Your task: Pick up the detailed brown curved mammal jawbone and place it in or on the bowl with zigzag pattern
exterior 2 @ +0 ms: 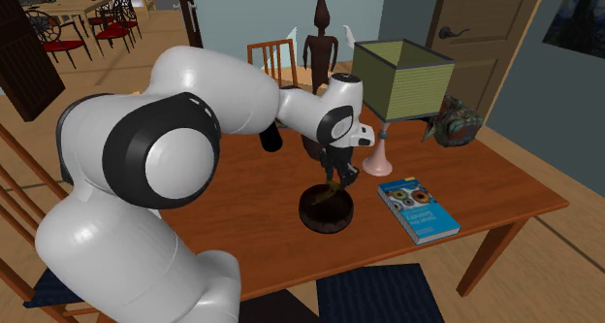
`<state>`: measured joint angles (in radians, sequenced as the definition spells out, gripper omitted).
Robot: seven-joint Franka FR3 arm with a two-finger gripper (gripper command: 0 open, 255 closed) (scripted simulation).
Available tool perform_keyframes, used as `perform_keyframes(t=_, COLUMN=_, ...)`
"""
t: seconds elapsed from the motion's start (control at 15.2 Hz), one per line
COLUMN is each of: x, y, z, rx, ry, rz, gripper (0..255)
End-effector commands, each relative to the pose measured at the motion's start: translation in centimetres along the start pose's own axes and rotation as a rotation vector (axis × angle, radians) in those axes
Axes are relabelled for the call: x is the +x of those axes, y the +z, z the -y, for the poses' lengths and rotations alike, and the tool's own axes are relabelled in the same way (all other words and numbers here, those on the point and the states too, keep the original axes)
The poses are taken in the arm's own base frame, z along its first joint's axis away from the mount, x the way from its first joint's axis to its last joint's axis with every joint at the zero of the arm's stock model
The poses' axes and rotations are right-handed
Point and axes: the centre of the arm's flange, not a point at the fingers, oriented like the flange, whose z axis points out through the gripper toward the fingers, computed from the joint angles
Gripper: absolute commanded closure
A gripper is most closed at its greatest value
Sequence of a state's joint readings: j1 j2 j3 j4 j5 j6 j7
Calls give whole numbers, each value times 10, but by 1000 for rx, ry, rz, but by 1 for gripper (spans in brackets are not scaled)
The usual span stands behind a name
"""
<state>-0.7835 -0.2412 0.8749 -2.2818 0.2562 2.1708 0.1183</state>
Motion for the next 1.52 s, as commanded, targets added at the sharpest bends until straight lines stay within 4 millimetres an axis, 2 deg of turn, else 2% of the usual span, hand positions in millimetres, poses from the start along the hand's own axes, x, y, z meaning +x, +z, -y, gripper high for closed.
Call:
perform_keyframes(t=0.0, x=0, y=10, z=-1, rx=0, ry=0, rz=-1, gripper=255)
perform_keyframes(t=0.33, x=-1, y=38, z=-2, rx=0, ry=0, rz=-1, gripper=255)
perform_keyframes(t=0.86, x=-1, y=38, z=-2, rx=0, ry=0, rz=-1, gripper=255)
perform_keyframes(t=0.92, x=-1, y=38, z=-2, rx=0, ry=0, rz=-1, gripper=0)
perform_keyframes(t=1.25, x=-1, y=38, z=-2, rx=0, ry=0, rz=-1, gripper=0)
perform_keyframes(t=1.45, x=-1, y=-1, z=-2, rx=0, ry=0, rz=-1, gripper=0)
